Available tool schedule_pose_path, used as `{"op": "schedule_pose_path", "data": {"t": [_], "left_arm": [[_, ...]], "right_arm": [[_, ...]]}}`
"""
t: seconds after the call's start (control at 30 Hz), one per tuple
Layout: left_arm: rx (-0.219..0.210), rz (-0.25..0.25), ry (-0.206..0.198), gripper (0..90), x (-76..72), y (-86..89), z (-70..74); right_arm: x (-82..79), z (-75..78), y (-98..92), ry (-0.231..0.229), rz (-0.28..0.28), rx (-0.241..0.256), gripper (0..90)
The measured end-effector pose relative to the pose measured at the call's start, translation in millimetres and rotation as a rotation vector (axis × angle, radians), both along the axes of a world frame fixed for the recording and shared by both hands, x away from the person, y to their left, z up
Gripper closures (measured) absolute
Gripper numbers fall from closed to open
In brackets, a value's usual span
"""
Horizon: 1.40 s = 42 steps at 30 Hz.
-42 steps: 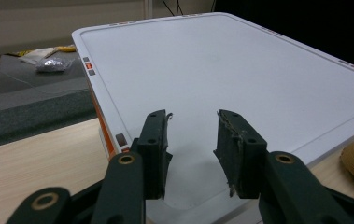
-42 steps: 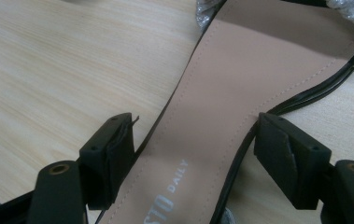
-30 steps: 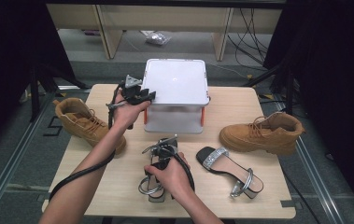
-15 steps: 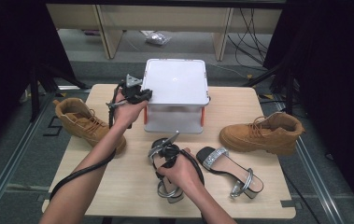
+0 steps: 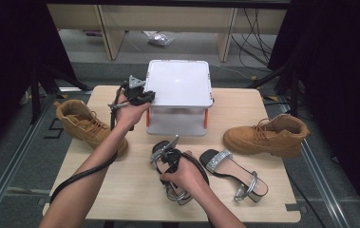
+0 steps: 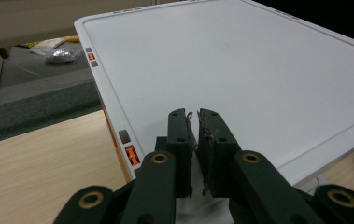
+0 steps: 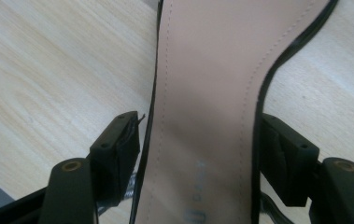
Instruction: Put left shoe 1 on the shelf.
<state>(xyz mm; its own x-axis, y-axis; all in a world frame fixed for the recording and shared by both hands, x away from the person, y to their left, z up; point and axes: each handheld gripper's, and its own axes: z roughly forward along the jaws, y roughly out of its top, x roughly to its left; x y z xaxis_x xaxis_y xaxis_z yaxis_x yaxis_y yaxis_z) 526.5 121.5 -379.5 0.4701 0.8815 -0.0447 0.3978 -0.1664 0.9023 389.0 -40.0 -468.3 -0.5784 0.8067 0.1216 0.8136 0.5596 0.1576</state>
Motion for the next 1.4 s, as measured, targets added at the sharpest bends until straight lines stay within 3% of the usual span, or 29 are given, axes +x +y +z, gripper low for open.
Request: {"op": "schedule_pose_path", "data": {"t": [0.2, 0.33, 0.37, 0.43, 0.57, 0.7, 1.0, 1.1, 1.27, 1.37, 1.4], "left_arm": [[-0.008, 0.0, 0.001, 82.7, -0.2, 0.1, -0.4], [-0.01, -0.004, 0.007, 83.4, 0.0, 0.4, -0.1], [-0.01, -0.004, 0.009, 83.7, 0.1, 0.4, 0.1], [-0.007, -0.004, 0.01, 84.3, 0.3, 0.0, 0.4], [-0.017, -0.002, 0.02, 87.9, 0.2, -1.1, 0.7], [-0.024, 0.005, 0.028, 89.1, 0.4, -1.8, 1.2], [-0.032, 0.006, 0.029, 89.2, 0.5, -1.3, 0.8], [-0.038, 0.005, 0.034, 89.3, 0.8, -0.6, 0.8], [-0.04, 0.001, 0.032, 89.4, 0.8, -0.4, 0.5], [-0.033, -0.001, 0.022, 89.4, 0.5, -0.2, -0.1], [-0.032, 0.0, 0.021, 89.3, 0.3, -0.1, -0.3]], "right_arm": [[3.3, -3.9, 6.6, 0.024, 0.006, -0.044, 37.9], [6.1, -6.7, 5.4, 0.009, 0.043, -0.056, 40.1], [5.5, -6.4, 6.4, 0.023, 0.011, -0.056, 40.7], [7.9, -6.3, 4.5, 0.022, 0.021, -0.052, 41.2], [7.9, -5.6, 3.1, 0.034, -0.014, -0.036, 42.3], [9.5, -0.9, -2.5, 0.009, -0.06, 0.02, 42.9], [17.0, 13.1, -5.4, -0.04, -0.108, 0.072, 43.0], [23.6, 18.0, -5.0, -0.068, -0.107, 0.086, 43.1], [36.9, 22.7, -0.1, -0.091, -0.156, 0.1, 43.0], [48.8, 22.6, 4.4, -0.129, -0.15, 0.11, 43.0], [51.5, 22.5, 7.7, -0.134, -0.174, 0.117, 43.0]]}}
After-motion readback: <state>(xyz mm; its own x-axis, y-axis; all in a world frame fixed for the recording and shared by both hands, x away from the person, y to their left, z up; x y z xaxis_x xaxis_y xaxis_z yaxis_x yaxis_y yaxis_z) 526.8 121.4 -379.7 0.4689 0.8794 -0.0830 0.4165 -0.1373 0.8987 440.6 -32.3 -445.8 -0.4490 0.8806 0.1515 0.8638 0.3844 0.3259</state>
